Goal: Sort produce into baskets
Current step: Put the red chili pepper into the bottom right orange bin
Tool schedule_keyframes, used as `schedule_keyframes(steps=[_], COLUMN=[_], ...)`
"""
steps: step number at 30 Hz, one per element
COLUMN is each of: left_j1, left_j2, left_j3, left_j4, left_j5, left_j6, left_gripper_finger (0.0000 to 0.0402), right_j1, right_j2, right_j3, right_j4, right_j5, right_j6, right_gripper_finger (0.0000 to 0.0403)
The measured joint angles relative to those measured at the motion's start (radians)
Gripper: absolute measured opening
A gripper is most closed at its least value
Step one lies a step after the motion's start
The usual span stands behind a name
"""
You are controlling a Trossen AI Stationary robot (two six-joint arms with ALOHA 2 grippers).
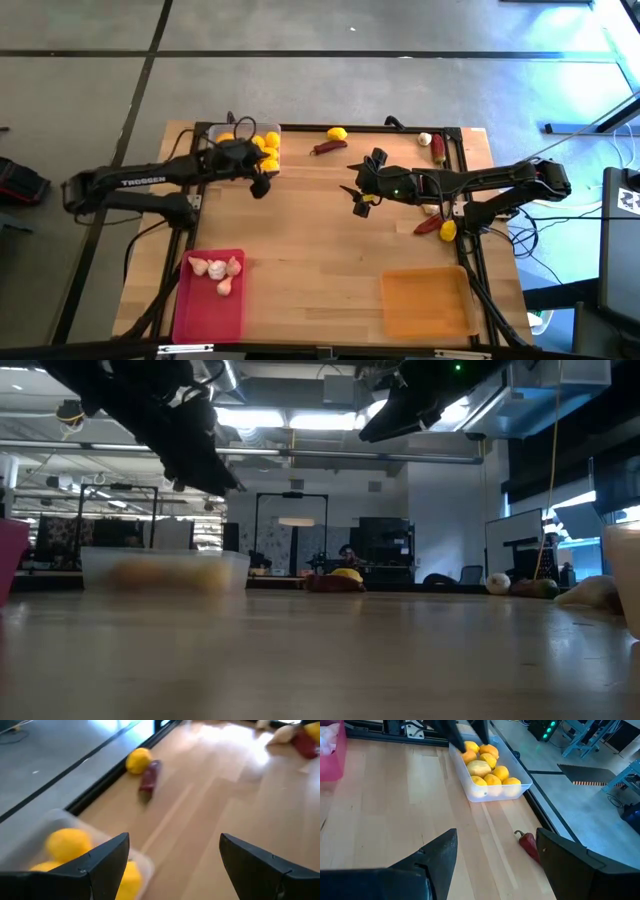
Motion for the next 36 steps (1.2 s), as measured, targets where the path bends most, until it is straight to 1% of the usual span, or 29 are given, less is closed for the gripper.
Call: schedule_keyframes(steps=[4,6,11,15,25,32,36], left_j1=[-0.046,-0.058,-0.069,-0.069,-0.031,0.029,0.058], left_j2=[0.017,0.035,0.131,0.230,0.487,0.688,0.798], left_j3=[-0.051,-0.058,-0.057,-0.035,0.202,0.387,0.496], left_j4=[0.126,0.158,0.305,0.356,0.333,0.217,0.144], left_j5=[0.002,0.002,0.001,0.001,-0.011,-0.013,-0.013], left_j6=[-0.005,0.005,0.009,0.013,0.092,0.100,0.131], left_gripper_finger=[0.0306,0.0306,0.0306,0.0306,0.0306,0.0306,0.0306], right_j1=[0.000,0.000,0.000,0.000,0.000,0.000,0.000], right_j2=[0.000,0.000,0.000,0.000,0.000,0.000,-0.001], right_j3=[0.000,0.000,0.000,0.000,0.000,0.000,0.000], right_j4=[0.004,0.007,-0.002,-0.004,-0.016,-0.072,-0.113], right_j5=[0.000,0.000,0.000,0.000,0.000,0.006,0.009], right_j6=[0.000,0.000,0.014,0.016,0.012,0.025,0.051], right_gripper_finger=[0.0260,0.0260,0.0260,0.0260,0.0260,0.0260,0.0260])
